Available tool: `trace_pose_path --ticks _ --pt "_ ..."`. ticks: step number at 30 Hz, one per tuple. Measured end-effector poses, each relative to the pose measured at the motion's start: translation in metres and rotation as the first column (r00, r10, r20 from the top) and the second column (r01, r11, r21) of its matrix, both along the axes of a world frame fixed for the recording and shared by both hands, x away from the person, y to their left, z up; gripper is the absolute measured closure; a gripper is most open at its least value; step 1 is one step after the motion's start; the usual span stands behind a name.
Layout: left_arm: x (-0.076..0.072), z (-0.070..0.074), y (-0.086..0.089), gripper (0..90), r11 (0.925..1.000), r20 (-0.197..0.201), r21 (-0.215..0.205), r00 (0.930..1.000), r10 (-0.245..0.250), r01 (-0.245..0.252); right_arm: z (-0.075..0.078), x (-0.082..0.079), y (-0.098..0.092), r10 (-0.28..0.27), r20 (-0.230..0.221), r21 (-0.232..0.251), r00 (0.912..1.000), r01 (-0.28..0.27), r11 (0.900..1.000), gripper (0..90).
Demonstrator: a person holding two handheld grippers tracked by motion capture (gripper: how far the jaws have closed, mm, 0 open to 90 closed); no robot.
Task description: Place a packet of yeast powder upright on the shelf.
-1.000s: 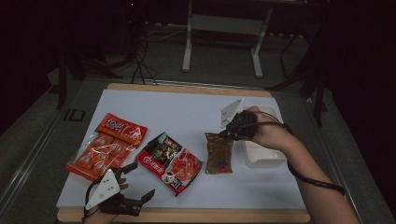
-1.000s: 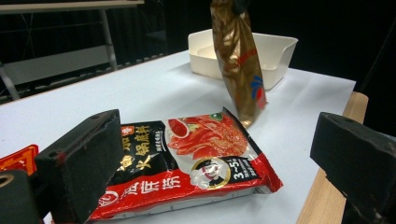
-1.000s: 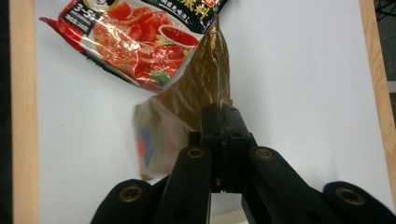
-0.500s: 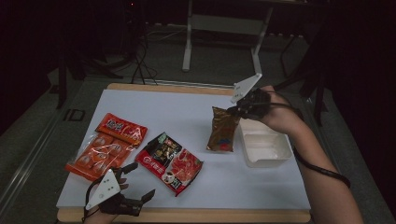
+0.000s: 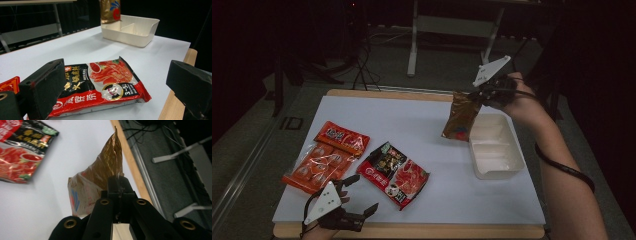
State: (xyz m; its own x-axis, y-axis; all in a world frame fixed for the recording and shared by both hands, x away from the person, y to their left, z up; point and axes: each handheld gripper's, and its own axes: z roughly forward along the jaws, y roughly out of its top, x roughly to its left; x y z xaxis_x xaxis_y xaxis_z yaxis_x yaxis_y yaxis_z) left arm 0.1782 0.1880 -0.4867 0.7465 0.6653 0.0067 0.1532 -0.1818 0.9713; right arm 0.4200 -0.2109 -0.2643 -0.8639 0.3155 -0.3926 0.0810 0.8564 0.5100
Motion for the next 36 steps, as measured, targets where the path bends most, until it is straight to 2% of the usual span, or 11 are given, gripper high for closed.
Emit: trace_pose_path --ticks 7,18,21,29,35,36 --pt "-0.001 0.000 0.001 3.3 1.0000 0.000 -0.001 1.0000 -0.001 0.001 0.008 0.015 -0.015 -0.066 0.034 0.015 0.9972 0.066 0.998 90.0" --pt "-0.001 -0.001 0.000 3.3 1.0000 -0.007 -0.004 1.0000 -0.003 0.003 0.003 0.034 -0.042 -0.166 0.051 0.020 0.9847 0.166 0.986 90.0" --pt "-0.001 -0.001 0.000 3.2 1.0000 -0.006 -0.003 1.0000 -0.003 0.003 0.000 0.039 -0.049 -0.192 0.050 0.030 0.9802 0.190 0.981 90.0" --pt "0.000 -0.001 0.001 3.3 1.0000 -0.011 -0.004 0.9999 -0.002 0.002 -0.015 0.053 -0.065 -0.247 0.072 0.006 0.9664 0.247 0.969 90.0" --pt "-0.001 -0.002 0.000 3.3 1.0000 -0.014 -0.007 0.9999 -0.005 0.005 -0.025 0.061 -0.071 -0.269 0.072 -0.006 0.9606 0.270 0.963 90.0" --pt "-0.001 -0.002 0.000 3.3 1.0000 -0.016 -0.007 0.9999 -0.005 0.005 -0.027 0.062 -0.071 -0.275 0.082 -0.012 0.9579 0.277 0.961 90.0"
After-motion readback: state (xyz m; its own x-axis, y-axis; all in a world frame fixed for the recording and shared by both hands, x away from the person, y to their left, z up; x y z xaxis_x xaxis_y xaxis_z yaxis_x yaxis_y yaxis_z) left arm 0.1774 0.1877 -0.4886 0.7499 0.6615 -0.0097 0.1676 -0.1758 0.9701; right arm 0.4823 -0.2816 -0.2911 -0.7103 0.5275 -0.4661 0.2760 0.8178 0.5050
